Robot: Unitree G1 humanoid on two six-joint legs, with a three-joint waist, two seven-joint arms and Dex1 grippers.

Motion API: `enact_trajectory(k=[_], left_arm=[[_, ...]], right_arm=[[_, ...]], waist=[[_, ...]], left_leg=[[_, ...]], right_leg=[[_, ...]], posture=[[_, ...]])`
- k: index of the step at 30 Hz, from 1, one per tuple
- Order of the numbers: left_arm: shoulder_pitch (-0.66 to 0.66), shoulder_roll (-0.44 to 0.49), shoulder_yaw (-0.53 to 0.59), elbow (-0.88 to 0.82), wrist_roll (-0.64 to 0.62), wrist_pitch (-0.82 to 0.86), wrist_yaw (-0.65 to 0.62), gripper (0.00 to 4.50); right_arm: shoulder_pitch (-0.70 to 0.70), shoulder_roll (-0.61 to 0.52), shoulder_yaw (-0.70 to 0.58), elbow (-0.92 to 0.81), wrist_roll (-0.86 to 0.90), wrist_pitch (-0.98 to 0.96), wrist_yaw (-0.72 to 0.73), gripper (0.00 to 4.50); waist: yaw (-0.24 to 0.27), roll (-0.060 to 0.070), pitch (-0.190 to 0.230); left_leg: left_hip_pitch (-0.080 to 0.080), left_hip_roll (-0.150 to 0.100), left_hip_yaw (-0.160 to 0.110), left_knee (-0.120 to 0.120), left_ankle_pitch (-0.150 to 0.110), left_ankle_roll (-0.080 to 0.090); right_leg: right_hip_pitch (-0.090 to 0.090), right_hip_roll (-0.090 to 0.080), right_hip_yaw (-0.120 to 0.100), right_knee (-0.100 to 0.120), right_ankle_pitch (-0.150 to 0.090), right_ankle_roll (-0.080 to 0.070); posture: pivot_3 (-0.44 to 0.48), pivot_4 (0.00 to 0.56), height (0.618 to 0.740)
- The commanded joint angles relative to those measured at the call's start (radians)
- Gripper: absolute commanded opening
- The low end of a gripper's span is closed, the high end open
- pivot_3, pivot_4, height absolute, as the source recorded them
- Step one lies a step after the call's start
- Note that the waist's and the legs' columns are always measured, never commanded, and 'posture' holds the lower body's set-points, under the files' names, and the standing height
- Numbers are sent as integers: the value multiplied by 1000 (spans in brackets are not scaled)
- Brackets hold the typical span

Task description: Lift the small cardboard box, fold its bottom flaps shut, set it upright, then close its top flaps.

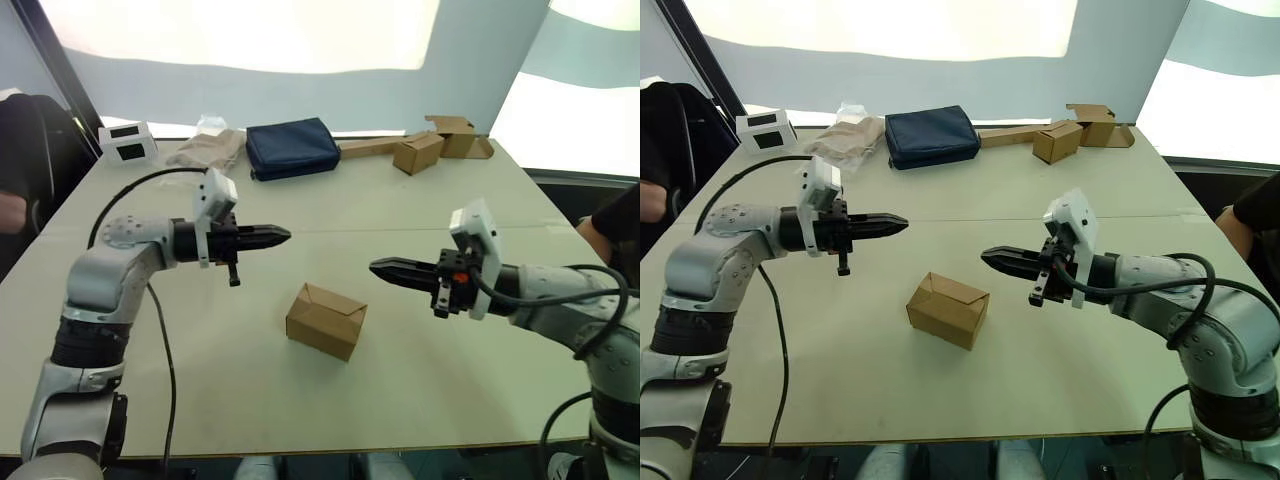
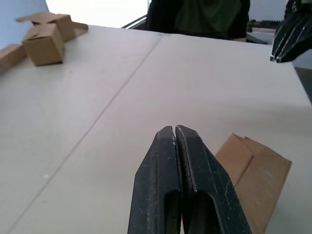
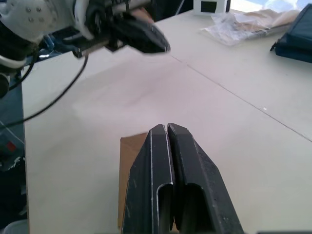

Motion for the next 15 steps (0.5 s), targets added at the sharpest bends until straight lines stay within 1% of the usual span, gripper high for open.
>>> enact_trajectory(k=[1, 5, 9, 12, 15], left_arm=[[120, 105, 66, -113, -42, 41, -19, 45], [281, 174, 111, -182, -36, 25, -3, 45], [404, 208, 167, -242, -60, 33, 9, 45], [496, 234, 207, -272, -55, 15, 8, 45], [578, 271, 266, -277, -63, 10, -13, 45]], right_arm=[[81, -116, -83, -68, 30, 4, 61, 0], [199, -224, -120, -90, -15, -35, 136, 0], [317, -297, -154, -83, -96, -101, 217, 0], [399, -333, -184, -58, -158, -163, 281, 0], [436, -343, -222, -37, -164, -184, 323, 0]], waist=[[-5, 0, 0], [-2, 0, 0], [5, 0, 0], [2, 0, 0], [0, 0, 0]], left_leg=[[0, 0, 1, 0, 0, 0], [1, 2, 1, -1, 0, 0], [1, 2, 1, 0, 0, 0], [0, 2, 2, 0, 0, 0], [0, 2, 4, -1, 0, 0]], right_leg=[[0, 0, 1, 0, 0, 0], [0, 0, 0, 0, 0, -1], [0, -1, 0, -1, -2, -3], [2, -2, 0, -7, -2, -3], [3, -3, 0, -11, -2, -3]], posture=[[0, 150, 740], [0, 150, 740], [0, 150, 740], [0, 150, 740], [0, 150, 740]])
